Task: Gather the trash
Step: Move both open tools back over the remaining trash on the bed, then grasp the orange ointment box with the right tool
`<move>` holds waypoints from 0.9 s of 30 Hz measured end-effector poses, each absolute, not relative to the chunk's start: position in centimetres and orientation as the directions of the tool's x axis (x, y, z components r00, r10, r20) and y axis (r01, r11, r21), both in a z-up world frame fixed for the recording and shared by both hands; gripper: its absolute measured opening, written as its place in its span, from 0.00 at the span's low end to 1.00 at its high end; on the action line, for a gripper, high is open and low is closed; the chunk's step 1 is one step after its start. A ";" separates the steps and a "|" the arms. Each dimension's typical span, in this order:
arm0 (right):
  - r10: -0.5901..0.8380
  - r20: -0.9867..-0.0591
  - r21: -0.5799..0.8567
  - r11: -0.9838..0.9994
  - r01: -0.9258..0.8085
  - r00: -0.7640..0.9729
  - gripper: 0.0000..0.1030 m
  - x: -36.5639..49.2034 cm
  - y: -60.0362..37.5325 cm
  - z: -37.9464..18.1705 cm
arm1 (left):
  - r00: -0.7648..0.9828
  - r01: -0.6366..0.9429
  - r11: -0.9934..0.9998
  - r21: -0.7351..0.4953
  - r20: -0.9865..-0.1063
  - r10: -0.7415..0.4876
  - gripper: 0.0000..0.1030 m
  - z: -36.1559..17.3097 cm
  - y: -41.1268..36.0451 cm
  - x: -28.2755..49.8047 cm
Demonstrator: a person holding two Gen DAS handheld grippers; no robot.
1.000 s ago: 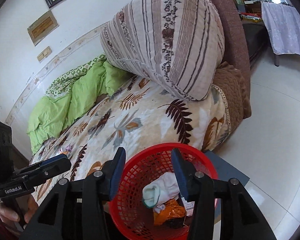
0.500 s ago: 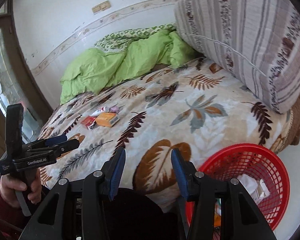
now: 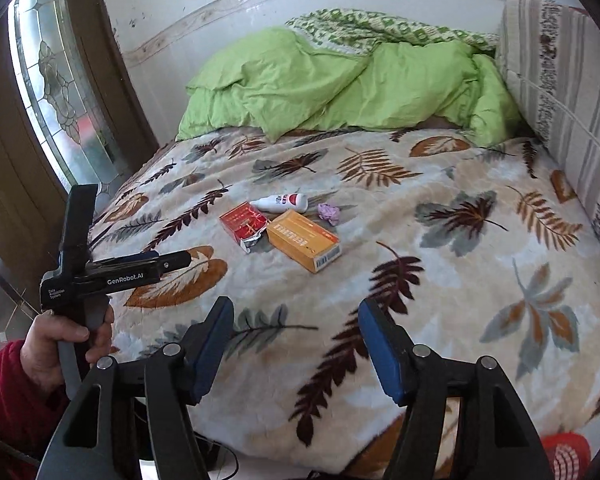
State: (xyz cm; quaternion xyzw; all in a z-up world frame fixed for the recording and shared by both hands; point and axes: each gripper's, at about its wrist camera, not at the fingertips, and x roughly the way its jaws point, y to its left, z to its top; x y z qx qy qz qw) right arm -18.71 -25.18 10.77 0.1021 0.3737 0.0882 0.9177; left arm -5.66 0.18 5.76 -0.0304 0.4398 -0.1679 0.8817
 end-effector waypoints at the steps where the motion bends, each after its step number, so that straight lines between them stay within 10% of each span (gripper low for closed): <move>1: 0.250 -0.682 0.250 0.963 -0.102 0.688 0.66 -16.8 -24.9 10.2 | 0.564 0.263 0.942 -0.209 -0.759 -0.326 0.77 5.4 0.5 -5.0; 13: 0.266 -0.815 0.205 0.963 -0.174 0.515 0.66 1.3 -22.5 2.8 | 0.578 0.229 0.942 -0.244 -0.745 -0.333 0.77 4.4 3.0 -2.1; 20: 0.261 -0.859 0.117 0.938 -0.327 0.441 0.65 -0.9 -18.8 1.1 | 0.575 0.227 0.937 -0.265 -0.740 -0.349 0.77 4.3 3.3 -1.5; 22: 0.176 -0.868 0.032 0.953 -0.302 0.464 0.48 -1.5 -18.1 0.4 | 0.569 0.235 0.930 -0.282 -0.736 -0.366 0.77 4.3 2.9 -1.3; 27: 0.161 -0.837 0.118 0.986 -0.114 0.523 0.47 -3.5 -19.5 1.7 | 0.579 0.250 0.912 -0.326 -0.704 -0.410 0.77 4.6 1.6 0.5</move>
